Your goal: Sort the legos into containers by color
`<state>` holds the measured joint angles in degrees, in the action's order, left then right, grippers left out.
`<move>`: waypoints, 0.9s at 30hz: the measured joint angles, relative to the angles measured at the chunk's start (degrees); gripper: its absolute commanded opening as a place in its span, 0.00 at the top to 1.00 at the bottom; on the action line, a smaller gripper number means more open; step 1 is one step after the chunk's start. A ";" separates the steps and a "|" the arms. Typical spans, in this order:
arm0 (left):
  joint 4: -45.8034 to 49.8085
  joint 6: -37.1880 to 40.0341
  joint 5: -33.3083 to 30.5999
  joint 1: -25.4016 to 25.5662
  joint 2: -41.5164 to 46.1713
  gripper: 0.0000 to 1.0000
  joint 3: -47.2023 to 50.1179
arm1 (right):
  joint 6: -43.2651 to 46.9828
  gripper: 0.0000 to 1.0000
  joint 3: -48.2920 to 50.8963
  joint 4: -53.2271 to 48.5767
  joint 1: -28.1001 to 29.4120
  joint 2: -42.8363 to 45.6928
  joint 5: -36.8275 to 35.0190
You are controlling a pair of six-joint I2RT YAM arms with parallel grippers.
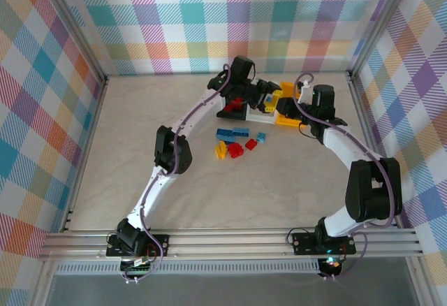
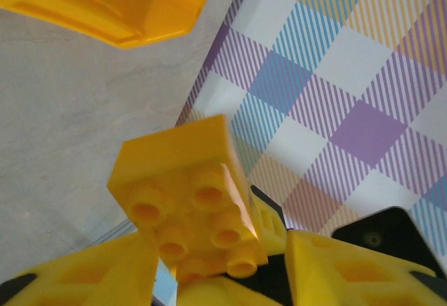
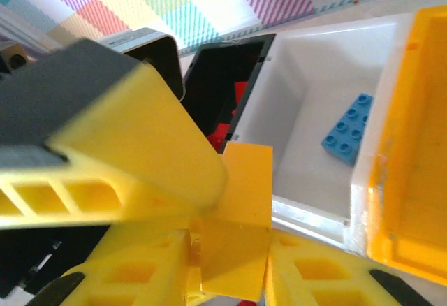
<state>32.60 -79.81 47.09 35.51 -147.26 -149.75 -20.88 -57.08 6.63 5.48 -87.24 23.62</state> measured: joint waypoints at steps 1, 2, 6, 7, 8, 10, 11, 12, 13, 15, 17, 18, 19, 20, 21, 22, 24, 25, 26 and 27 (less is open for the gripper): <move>0.00 -0.17 0.00 0.00 0.00 0.37 0.00 | 0.02 0.68 0.24 -0.46 -0.48 0.26 -0.13; -0.02 -0.31 0.00 0.00 0.00 0.35 0.00 | 0.02 0.68 0.35 -0.94 -0.94 0.44 -0.28; -0.39 -0.33 0.00 -0.02 0.00 0.33 0.00 | 0.04 0.68 0.35 -1.84 -2.60 0.59 -1.14; -0.35 -0.28 0.00 -0.02 0.00 0.32 0.00 | 0.07 0.68 0.35 -2.16 -3.02 0.59 -1.46; -0.15 0.02 -0.02 -0.02 0.00 0.32 0.00 | 0.17 0.68 0.20 -2.54 -3.41 0.48 -1.77; 0.76 1.36 -0.04 -0.28 0.00 0.31 0.00 | 0.33 0.69 -1.14 -3.61 -4.07 -0.66 -2.34; 1.77 2.32 -0.07 -0.52 0.00 0.31 0.00 | 0.42 0.69 -2.49 -4.17 -4.35 -1.84 -2.64; 2.78 3.34 -0.13 -0.76 0.00 0.31 0.00 | 0.52 0.69 -3.89 -4.50 -4.50 -3.15 -2.91; 4.17 4.68 -0.22 -0.90 0.02 0.30 0.00 | 0.70 0.69 -5.62 -4.85 -4.68 -4.81 -3.30; 7.43 7.72 -0.57 -1.40 0.13 0.30 0.00 | 1.16 0.69 -9.22 -5.57 -4.85 -8.37 -4.33; 12.00 11.72 -1.46 -2.36 0.66 0.30 0.09 | 1.88 0.66 -12.70 -6.51 -5.07 -11.93 -5.75; 13.88 13.70 -1.95 -2.84 1.14 0.30 0.35 | 2.10 0.62 -14.16 -6.95 -5.18 -13.46 -6.40; 16.17 15.98 -2.51 -3.52 1.95 0.30 0.98 | 2.40 0.54 -16.09 -7.65 -5.38 -15.32 -7.02; 18.27 18.32 -3.28 -4.17 2.97 0.30 1.92 | 2.93 0.45 -18.18 -8.41 -5.57 -17.22 -7.69; 19.87 20.46 -3.91 -4.79 4.22 0.29 3.21 | 2.91 0.41 -19.54 -8.63 -5.77 -18.56 -8.17; 21.51 22.86 -4.92 -5.40 5.99 0.29 5.38 | 3.43 0.39 -21.09 -8.96 -5.90 -20.00 -8.61; 24.72 27.23 -6.84 -6.29 9.35 0.29 9.35 | 3.82 0.38 -22.62 -9.33 -5.90 -21.38 -9.05; 26.32 29.73 -8.15 -6.78 11.17 0.29 11.56 | 3.91 0.38 -22.75 -9.44 -5.90 -21.42 -9.05; 27.63 31.91 -9.35 -7.21 12.79 0.29 13.49 | 4.17 0.38 -22.86 -9.75 -5.90 -21.33 -8.74; 28.79 33.92 -10.60 -7.48 14.19 0.29 15.30 | 4.59 0.38 -23.06 -10.10 -5.90 -21.24 -8.31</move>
<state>61.39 -45.89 36.49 28.03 -133.08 -134.45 -16.29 -80.14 -3.46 -0.43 -108.49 15.31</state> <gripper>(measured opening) 0.708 0.615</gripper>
